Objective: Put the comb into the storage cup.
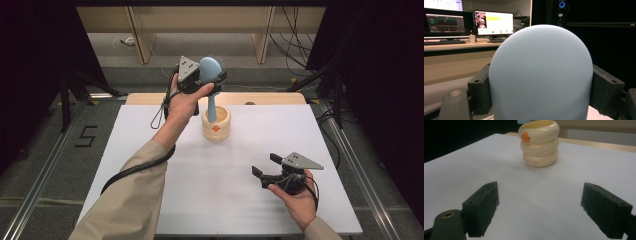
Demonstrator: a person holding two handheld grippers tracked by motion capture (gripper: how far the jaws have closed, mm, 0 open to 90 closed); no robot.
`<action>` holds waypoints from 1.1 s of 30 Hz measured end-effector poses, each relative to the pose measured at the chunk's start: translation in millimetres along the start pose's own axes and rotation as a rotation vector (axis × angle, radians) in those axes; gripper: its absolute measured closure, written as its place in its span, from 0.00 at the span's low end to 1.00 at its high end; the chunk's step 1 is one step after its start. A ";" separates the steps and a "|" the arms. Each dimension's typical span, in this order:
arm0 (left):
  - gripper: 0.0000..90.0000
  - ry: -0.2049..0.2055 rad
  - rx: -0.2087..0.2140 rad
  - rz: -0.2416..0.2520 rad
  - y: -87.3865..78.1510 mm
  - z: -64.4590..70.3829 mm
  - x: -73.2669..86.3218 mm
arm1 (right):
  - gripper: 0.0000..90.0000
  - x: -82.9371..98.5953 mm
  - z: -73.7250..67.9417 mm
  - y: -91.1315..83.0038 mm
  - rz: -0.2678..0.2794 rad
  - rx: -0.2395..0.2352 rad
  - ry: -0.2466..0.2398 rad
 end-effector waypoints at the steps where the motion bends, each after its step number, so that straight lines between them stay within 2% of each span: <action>1: 0.22 0.002 0.001 -0.001 0.5 0.3 0.2 | 0.18 0.0 0.1 -0.1 0.000 0.000 0.001; 33: 0.22 0.004 -0.003 -0.014 9.9 -2.2 4.4 | 0.18 -0.4 0.2 -0.6 0.004 -0.005 0.001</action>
Point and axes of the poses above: each handheld gripper's, and its own axes: y roughly forward along the jaws, x roughly out of its underside, z roughly to its right, the point moved 3 cm from there along y, roughly forward along the jaws, and after that the axes turned 15 degrees about y, right-handed, at the moved point
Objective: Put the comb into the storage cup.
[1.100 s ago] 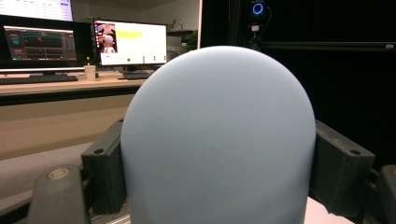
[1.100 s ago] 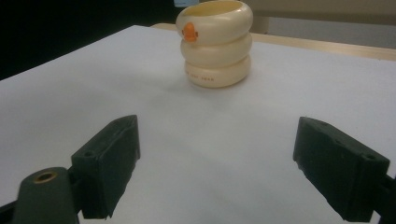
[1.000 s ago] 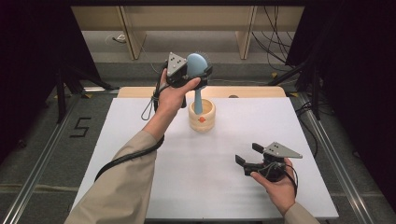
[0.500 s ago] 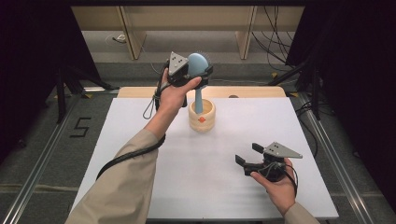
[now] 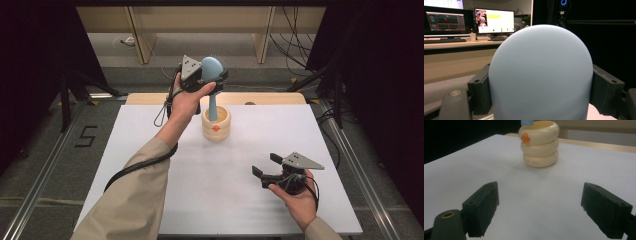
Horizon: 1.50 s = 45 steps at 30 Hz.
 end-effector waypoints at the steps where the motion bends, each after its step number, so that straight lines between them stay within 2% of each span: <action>1: 0.22 0.001 0.000 0.000 0.2 -0.1 -0.1 | 0.18 0.0 0.0 0.1 0.000 0.001 0.000; 45: 0.22 0.009 0.008 -0.014 8.2 0.8 11.1 | 0.18 -0.1 0.4 -0.1 0.000 -0.003 0.000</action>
Point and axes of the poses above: each handheld gripper's, and its own axes: y roughly forward along the jaws, x roughly out of its underside, z roughly to its right, the point moved 3 cm from there along y, roughly forward along the jaws, and after that the axes turned 15 degrees about y, right-handed, at the moved point
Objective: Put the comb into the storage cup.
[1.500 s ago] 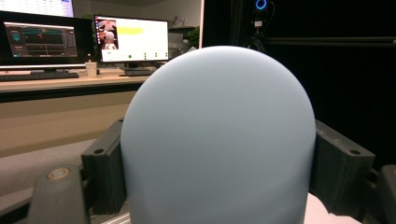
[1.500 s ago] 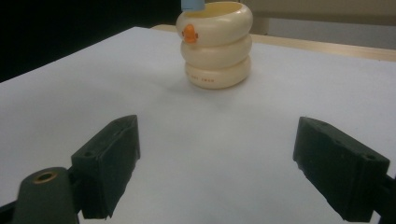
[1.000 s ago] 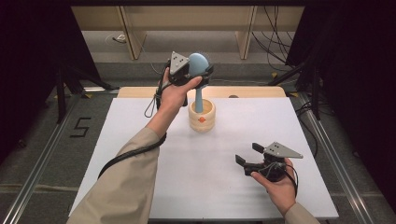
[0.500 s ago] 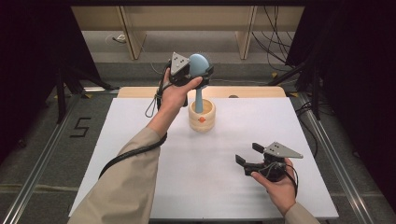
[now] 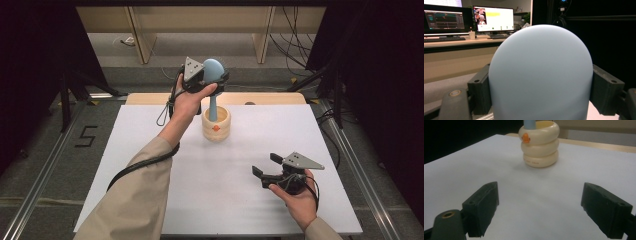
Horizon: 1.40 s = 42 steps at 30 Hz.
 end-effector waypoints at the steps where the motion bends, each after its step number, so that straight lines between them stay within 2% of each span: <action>1: 0.22 0.001 0.002 -0.002 0.1 0.4 0.4 | 0.18 0.0 0.0 -0.2 -0.001 0.001 0.000; 42: 0.22 -0.012 0.011 -0.027 6.0 4.6 17.4 | 0.18 0.3 0.2 0.0 -0.002 -0.001 -0.001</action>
Point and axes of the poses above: each handheld gripper's, and its own axes: y roughly forward along the jaws, x roughly out of its underside, z roughly to its right, the point moved 3 cm from there along y, roughly forward along the jaws, and after that the axes turned 15 degrees about y, right-handed, at the moved point
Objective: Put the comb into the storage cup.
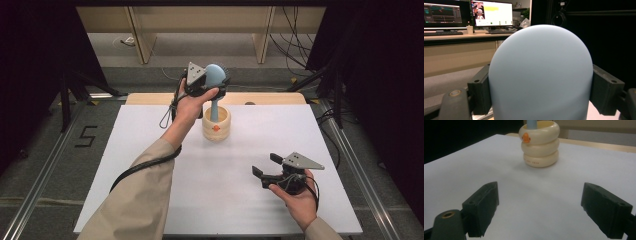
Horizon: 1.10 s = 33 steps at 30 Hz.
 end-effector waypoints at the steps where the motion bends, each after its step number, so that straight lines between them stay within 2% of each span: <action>1: 0.22 0.001 0.000 -0.001 0.1 0.1 0.2 | 0.18 0.1 0.0 0.0 0.000 0.000 0.000; 33: 0.22 -0.008 0.006 -0.019 3.9 2.8 9.5 | 0.18 0.2 -0.3 -0.1 -0.001 -0.002 -0.001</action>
Point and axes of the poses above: each handheld gripper's, and its own axes: y roughly forward along the jaws, x roughly out of its underside, z roughly to its right, the point moved 3 cm from there along y, roughly forward along the jaws, and after that the axes turned 15 degrees about y, right-handed, at the moved point
